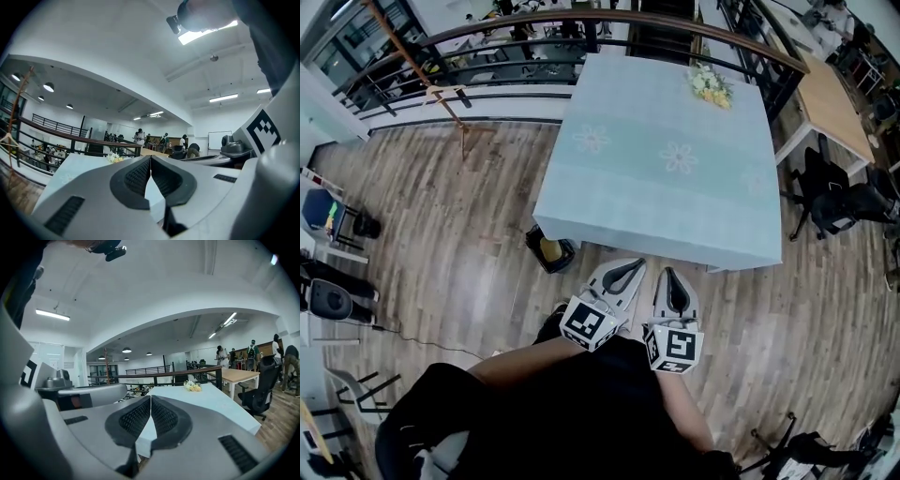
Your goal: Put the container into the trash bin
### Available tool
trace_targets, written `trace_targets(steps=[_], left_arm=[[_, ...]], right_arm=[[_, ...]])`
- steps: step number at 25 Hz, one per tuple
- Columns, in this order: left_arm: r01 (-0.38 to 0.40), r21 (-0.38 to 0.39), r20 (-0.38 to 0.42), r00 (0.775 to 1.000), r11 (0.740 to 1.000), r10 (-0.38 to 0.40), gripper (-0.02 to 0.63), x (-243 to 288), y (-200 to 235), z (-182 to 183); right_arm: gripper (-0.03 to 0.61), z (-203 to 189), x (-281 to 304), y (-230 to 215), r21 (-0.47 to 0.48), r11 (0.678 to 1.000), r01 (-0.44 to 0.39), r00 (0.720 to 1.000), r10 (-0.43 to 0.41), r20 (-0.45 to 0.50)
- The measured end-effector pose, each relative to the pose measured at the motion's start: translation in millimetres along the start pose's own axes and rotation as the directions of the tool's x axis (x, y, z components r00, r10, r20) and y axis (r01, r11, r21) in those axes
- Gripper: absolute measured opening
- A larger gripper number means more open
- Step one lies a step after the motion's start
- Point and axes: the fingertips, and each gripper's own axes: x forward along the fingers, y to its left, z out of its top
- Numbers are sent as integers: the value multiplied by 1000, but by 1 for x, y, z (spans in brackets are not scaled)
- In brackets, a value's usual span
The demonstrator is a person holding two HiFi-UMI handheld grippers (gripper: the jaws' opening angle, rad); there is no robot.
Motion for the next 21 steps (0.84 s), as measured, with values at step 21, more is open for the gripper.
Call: trace_targets(steps=[21], left_arm=[[-24, 37, -18, 1000, 999, 25, 15, -19, -29, -8]], right_arm=[[34, -9, -28, 14, 0, 996, -89, 996, 89, 5]])
